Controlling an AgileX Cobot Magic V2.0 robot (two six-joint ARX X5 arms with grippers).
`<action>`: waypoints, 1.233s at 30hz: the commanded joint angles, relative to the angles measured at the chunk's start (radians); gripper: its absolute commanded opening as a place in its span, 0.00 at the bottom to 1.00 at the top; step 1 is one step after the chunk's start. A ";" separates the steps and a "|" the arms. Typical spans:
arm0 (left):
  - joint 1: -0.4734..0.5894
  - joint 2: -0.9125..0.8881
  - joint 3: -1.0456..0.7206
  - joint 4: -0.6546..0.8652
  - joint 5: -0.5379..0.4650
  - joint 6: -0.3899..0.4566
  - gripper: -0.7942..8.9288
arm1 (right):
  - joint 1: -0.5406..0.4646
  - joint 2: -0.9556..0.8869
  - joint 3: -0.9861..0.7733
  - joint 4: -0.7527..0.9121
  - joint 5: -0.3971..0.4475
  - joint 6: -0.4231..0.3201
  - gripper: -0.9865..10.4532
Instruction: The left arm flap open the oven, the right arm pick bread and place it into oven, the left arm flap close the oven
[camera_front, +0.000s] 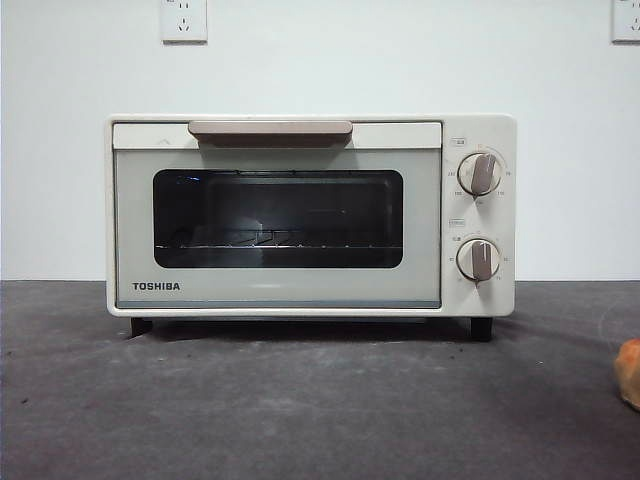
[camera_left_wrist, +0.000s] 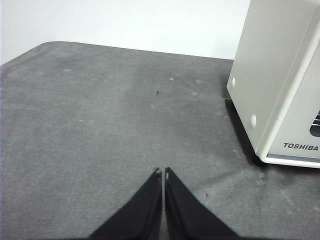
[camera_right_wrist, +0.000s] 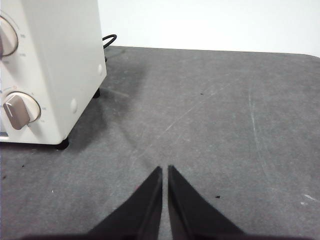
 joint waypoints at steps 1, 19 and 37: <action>0.002 0.000 -0.020 0.002 -0.002 -0.048 0.09 | 0.000 -0.003 -0.006 0.011 -0.004 0.072 0.10; -0.026 0.116 0.155 0.044 0.073 -0.380 0.09 | 0.029 0.044 0.209 -0.062 -0.084 0.442 0.10; -0.109 0.569 0.714 -0.130 0.337 -0.320 0.09 | 0.036 0.411 0.773 -0.476 -0.382 0.298 0.10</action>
